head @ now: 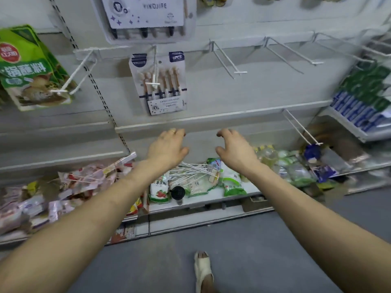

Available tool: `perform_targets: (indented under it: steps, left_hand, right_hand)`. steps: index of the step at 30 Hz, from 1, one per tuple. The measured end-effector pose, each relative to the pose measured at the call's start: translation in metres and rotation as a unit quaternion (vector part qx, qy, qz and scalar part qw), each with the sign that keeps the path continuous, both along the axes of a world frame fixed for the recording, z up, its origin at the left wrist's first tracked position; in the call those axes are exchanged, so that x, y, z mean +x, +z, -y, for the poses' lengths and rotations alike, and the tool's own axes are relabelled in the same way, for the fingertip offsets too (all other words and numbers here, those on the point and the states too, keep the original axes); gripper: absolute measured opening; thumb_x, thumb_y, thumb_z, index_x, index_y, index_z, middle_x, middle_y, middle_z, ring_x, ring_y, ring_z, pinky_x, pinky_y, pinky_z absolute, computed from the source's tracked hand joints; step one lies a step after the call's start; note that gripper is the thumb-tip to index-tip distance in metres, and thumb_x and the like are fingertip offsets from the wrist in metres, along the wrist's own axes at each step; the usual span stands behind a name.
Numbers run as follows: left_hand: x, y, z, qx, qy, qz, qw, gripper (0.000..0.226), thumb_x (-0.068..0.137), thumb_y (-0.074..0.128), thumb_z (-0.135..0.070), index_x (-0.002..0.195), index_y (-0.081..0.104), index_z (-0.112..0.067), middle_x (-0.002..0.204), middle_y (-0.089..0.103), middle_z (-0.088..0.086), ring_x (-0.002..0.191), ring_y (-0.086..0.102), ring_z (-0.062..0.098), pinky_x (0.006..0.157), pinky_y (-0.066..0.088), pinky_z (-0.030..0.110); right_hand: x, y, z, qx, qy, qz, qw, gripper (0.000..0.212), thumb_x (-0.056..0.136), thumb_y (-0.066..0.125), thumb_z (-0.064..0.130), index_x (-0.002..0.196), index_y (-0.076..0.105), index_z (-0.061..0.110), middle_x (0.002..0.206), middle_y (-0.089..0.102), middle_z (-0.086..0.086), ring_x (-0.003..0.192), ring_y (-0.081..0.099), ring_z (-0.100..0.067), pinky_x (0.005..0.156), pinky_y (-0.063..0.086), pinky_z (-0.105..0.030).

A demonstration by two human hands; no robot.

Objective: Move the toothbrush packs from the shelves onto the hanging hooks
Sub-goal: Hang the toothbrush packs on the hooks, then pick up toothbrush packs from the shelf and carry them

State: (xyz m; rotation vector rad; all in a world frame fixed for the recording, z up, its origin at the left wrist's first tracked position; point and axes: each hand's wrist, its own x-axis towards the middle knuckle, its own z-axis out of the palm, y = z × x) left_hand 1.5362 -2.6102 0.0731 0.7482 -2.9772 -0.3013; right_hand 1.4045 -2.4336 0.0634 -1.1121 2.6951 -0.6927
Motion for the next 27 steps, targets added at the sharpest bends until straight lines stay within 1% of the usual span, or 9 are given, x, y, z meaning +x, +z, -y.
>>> perform_targets:
  steps: [3,6,9,13,17,21,25,27]
  left_hand:
    - [-0.017,0.003,-0.069,-0.032,-0.068,0.02,0.997,0.054,0.098,0.06,-0.047,0.144,0.047,-0.022,0.145,0.053,0.004,0.134,0.048,0.029,0.104,0.05,0.05]
    - [-0.046,0.006,-0.141,-0.078,-0.139,0.017,0.987,0.052,0.095,0.061,-0.05,0.138,0.051,-0.022,0.14,0.057,0.003,0.13,0.05,0.03,0.101,0.047,0.048]
    - [-0.083,0.007,-0.219,-0.087,-0.198,-0.001,0.976,0.05,0.088,0.066,-0.047,0.13,0.055,-0.021,0.131,0.059,0.003,0.125,0.052,0.03,0.094,0.047,0.045]
    - [-0.144,-0.001,-0.327,-0.087,-0.289,-0.001,0.953,0.051,0.084,0.07,-0.051,0.123,0.055,-0.021,0.127,0.058,0.004,0.122,0.055,0.032,0.092,0.049,0.047]
    - [-0.219,-0.01,-0.441,-0.069,-0.376,0.027,0.924,0.057,0.085,0.069,-0.06,0.126,0.052,-0.024,0.132,0.055,0.001,0.127,0.053,0.03,0.094,0.049,0.045]
    - [-0.286,-0.017,-0.554,-0.059,-0.438,0.042,0.896,0.06,0.083,0.07,-0.061,0.126,0.051,-0.023,0.133,0.055,0.001,0.124,0.053,0.03,0.092,0.048,0.045]
    - [-0.347,-0.018,-0.646,-0.051,-0.482,0.045,0.873,0.067,0.083,0.07,-0.061,0.136,0.049,-0.027,0.138,0.053,-0.002,0.128,0.051,0.028,0.096,0.048,0.045]
    - [-0.377,-0.016,-0.684,-0.05,-0.501,0.044,0.863,0.068,0.083,0.07,-0.061,0.138,0.047,-0.029,0.139,0.053,-0.002,0.13,0.05,0.028,0.097,0.046,0.045]
  right_hand:
    - [0.018,-0.003,-0.074,0.032,-0.048,-0.023,0.998,0.053,0.091,0.06,0.018,0.143,0.051,0.013,0.137,0.052,-0.015,0.124,0.051,-0.041,0.098,0.05,-0.05]
    - [0.023,-0.013,-0.157,0.072,-0.117,-0.046,0.989,0.057,0.083,0.064,0.019,0.138,0.051,0.013,0.129,0.051,-0.014,0.118,0.053,-0.041,0.092,0.052,-0.051]
    - [0.016,-0.021,-0.242,0.1,-0.199,-0.055,0.973,0.064,0.079,0.065,0.018,0.141,0.05,0.012,0.132,0.051,-0.013,0.122,0.051,-0.039,0.094,0.05,-0.049]
    - [-0.014,-0.021,-0.352,0.122,-0.294,-0.075,0.945,0.06,0.079,0.068,0.02,0.136,0.052,0.013,0.138,0.052,-0.009,0.129,0.049,-0.034,0.097,0.047,-0.046]
    - [-0.059,-0.016,-0.463,0.167,-0.364,-0.039,0.916,0.067,0.083,0.07,0.028,0.145,0.046,0.016,0.146,0.048,-0.008,0.136,0.045,-0.032,0.104,0.044,-0.045]
    - [-0.1,-0.006,-0.566,0.184,-0.436,-0.019,0.881,0.062,0.082,0.068,0.024,0.139,0.047,0.015,0.136,0.052,-0.008,0.128,0.05,-0.032,0.098,0.045,-0.043]
    - [-0.141,0.001,-0.652,0.2,-0.481,-0.008,0.853,0.062,0.081,0.069,0.024,0.139,0.049,0.015,0.136,0.053,-0.008,0.127,0.052,-0.032,0.099,0.045,-0.043]
    - [-0.163,0.002,-0.685,0.197,-0.5,0.006,0.844,0.064,0.081,0.07,0.026,0.141,0.049,0.015,0.136,0.053,-0.008,0.127,0.052,-0.033,0.099,0.045,-0.044]
